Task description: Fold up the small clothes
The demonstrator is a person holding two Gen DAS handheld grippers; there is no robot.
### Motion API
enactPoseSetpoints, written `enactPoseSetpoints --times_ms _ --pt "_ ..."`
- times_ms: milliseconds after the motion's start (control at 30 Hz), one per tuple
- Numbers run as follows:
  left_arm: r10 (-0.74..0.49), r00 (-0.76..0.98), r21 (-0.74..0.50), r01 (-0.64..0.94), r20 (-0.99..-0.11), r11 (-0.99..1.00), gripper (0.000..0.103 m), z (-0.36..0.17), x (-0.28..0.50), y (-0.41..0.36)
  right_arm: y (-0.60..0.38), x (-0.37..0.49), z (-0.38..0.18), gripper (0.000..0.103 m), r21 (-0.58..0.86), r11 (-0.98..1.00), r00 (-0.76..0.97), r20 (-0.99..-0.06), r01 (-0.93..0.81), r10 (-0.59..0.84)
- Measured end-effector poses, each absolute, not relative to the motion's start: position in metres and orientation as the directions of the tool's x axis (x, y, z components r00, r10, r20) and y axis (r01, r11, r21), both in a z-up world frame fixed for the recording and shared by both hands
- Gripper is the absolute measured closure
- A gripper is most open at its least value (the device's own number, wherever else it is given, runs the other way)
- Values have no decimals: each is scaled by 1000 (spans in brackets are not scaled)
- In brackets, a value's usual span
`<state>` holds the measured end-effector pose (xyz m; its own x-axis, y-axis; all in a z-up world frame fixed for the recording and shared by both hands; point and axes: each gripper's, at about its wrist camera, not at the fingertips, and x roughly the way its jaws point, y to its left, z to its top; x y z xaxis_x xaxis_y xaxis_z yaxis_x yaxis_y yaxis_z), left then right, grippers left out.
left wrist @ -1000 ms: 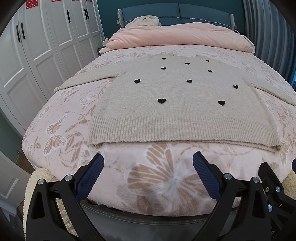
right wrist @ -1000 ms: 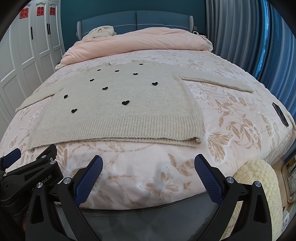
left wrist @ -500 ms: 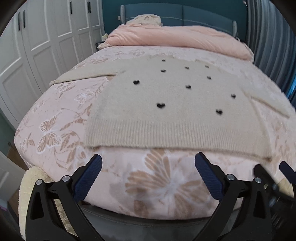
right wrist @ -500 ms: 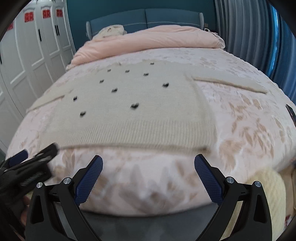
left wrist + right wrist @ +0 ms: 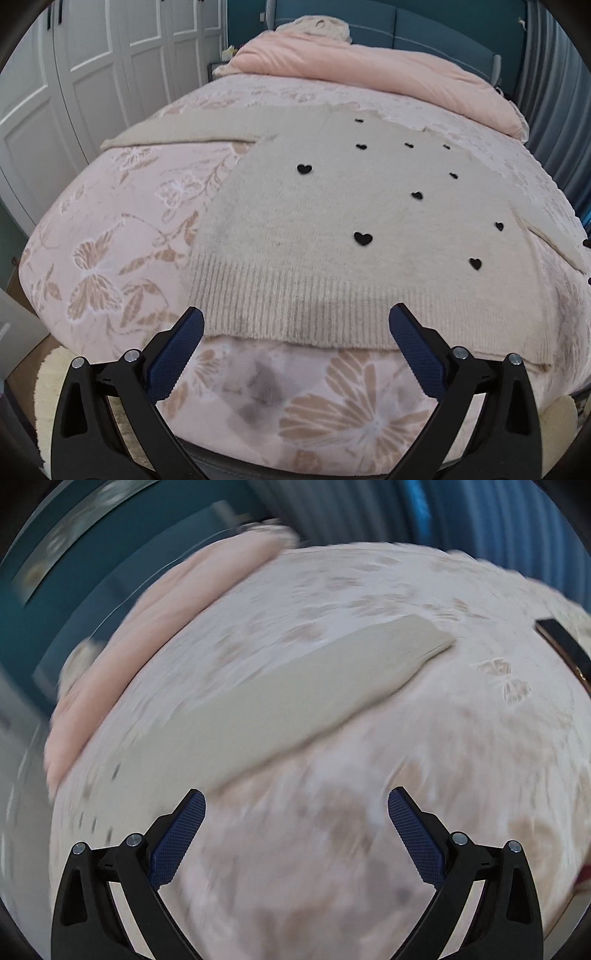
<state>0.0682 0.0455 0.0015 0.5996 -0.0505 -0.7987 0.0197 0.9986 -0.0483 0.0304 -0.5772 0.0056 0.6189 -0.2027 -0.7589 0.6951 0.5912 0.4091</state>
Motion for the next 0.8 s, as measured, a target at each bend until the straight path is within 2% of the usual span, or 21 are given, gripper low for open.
enactPoseSetpoints --times_ms 167,200,267,333,400,467,533,600,700,767,800 --pt "-33 575 -29 15 -818 999 5 -10 80 40 -647 48 -30 18 505 396 608 -769 767 -197" --pt "-36 570 -35 14 -821 999 5 -11 82 40 -655 51 -37 24 526 357 612 -766 772 -197" --pt "-35 558 -35 11 -829 999 5 -15 87 38 -665 58 -44 40 561 316 630 -754 765 -187" --pt "-37 550 -35 15 -834 999 5 -17 92 36 -672 68 -45 69 569 314 637 -750 760 -180" --pt "-43 550 -40 18 -834 999 5 -18 96 35 -672 82 -39 92 577 328 649 -740 748 -177" --pt "-49 555 -48 17 -830 999 5 -17 100 35 -666 95 -17 92 622 362 708 -682 694 -185" --pt "-62 563 -64 16 -824 998 5 -15 102 36 -640 122 24 93 671 474 806 -570 570 -163" --pt "-75 573 -81 16 -816 997 5 -11 103 38 -593 154 71 93 679 608 879 -472 412 -67" --pt "-101 588 -115 13 -803 993 5 -4 108 40 -491 203 129 93 647 752 915 -369 126 165" --pt "-122 597 -146 8 -793 989 5 1 114 41 -419 230 144 89 615 788 880 -359 -28 311" --pt "-130 600 -159 5 -789 987 5 4 117 42 -374 246 142 88 593 800 840 -384 -93 382"
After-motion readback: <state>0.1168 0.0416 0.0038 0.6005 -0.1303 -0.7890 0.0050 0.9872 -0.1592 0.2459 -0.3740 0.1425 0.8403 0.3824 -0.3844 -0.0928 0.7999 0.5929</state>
